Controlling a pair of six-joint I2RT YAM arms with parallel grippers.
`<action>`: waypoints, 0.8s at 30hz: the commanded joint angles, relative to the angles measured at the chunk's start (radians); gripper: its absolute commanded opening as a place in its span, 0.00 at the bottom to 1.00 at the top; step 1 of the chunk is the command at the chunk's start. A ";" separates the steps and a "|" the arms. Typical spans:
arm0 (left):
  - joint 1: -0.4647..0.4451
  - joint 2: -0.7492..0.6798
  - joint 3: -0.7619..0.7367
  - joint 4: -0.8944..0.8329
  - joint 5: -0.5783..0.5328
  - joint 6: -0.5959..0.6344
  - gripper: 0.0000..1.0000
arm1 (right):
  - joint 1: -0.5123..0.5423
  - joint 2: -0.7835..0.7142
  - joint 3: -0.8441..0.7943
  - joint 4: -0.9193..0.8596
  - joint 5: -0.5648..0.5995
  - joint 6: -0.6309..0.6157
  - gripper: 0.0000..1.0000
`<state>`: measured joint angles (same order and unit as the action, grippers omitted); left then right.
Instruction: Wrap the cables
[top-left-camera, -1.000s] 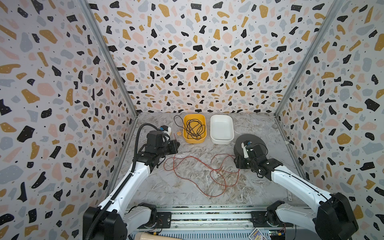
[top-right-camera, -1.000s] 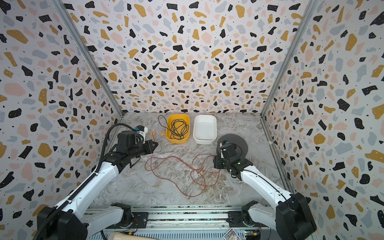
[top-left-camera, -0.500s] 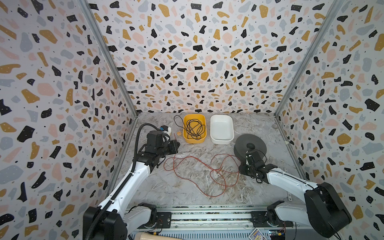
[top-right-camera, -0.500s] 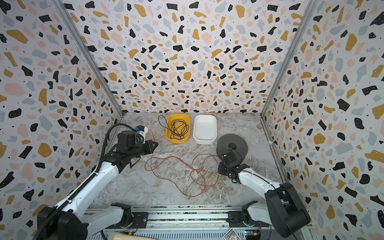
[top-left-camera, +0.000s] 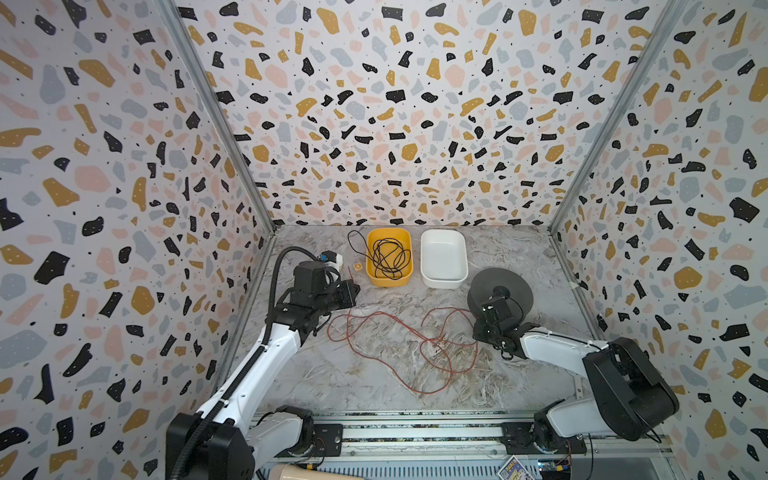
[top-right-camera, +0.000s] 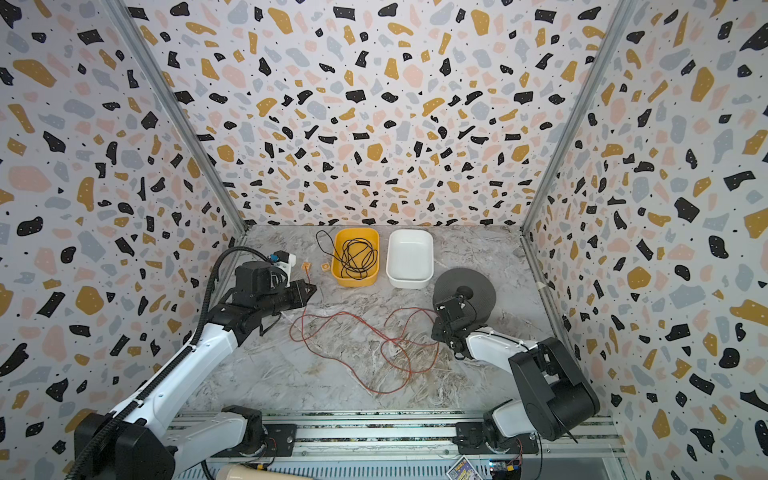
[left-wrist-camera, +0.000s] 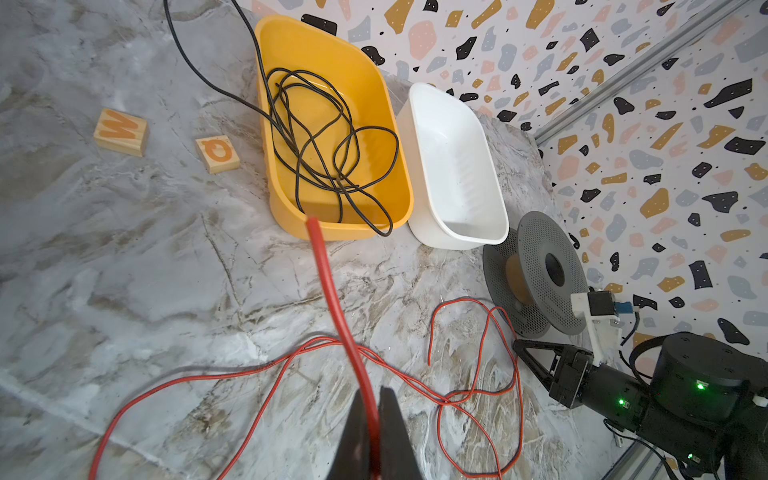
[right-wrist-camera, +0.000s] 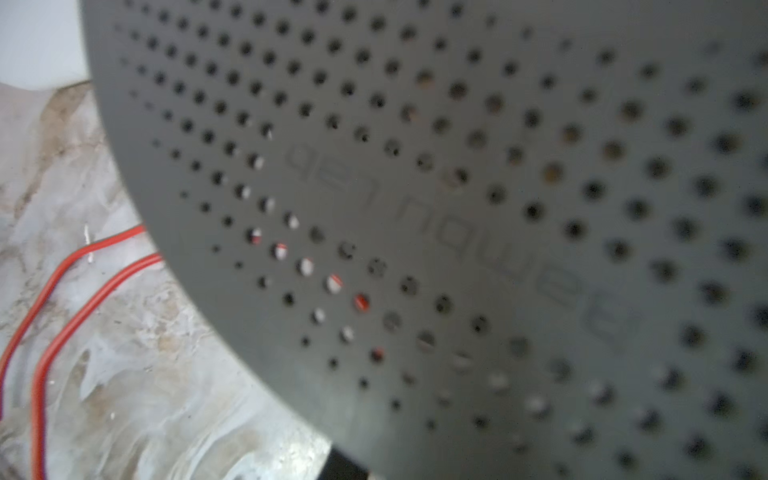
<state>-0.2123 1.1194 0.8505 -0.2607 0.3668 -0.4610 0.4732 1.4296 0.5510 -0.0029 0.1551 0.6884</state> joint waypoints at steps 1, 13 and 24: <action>-0.002 -0.004 -0.007 0.040 0.018 -0.007 0.00 | 0.017 0.036 0.004 -0.074 0.047 -0.001 0.08; -0.003 -0.007 -0.009 0.023 0.012 0.004 0.00 | 0.063 -0.187 0.128 -0.230 0.188 -0.094 0.00; -0.002 -0.007 0.041 -0.032 -0.029 0.046 0.00 | 0.009 -0.291 0.564 -0.514 0.321 -0.353 0.00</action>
<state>-0.2123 1.1194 0.8516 -0.2871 0.3489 -0.4377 0.4900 1.1625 1.0336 -0.3946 0.4126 0.4362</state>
